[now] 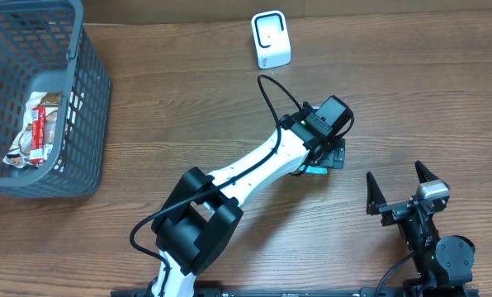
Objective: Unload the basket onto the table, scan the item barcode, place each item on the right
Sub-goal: 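Lift the teal-orange snack packet out and carry it toward the scanner, then lower the teal-orange packet onto the table and open the left gripper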
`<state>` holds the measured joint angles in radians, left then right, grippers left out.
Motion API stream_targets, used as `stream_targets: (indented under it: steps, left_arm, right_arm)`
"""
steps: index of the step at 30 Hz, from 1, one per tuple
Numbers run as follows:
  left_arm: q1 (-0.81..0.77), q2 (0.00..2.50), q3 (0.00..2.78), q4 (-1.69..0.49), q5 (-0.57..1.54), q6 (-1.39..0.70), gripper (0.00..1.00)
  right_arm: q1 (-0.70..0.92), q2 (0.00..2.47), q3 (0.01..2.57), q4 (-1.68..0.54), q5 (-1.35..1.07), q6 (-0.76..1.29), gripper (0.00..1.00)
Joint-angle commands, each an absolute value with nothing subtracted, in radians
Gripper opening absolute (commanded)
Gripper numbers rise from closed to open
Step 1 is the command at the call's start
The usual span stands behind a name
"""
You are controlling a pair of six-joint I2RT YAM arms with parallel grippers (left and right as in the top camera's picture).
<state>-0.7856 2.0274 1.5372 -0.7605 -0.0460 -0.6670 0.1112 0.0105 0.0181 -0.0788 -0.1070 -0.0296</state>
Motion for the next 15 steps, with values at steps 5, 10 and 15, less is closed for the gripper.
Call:
stream_targets:
  steps: [5, 10, 15]
  left_arm:
    - [-0.751, 2.018, 1.693, -0.881, -0.026, -0.603, 1.0]
    - [-0.738, 1.983, 1.867, -0.99, -0.014, -0.526, 1.0]
    - [-0.727, 1.972, 1.965, -1.093, -0.011, -0.425, 1.0]
  right_arm:
    - [0.105, 0.004, 0.008, -0.074, -0.11, -0.035, 1.0]
    - [0.105, 0.004, 0.008, -0.074, -0.11, -0.035, 1.0]
    - [0.105, 0.004, 0.008, -0.074, -0.11, -0.035, 1.0]
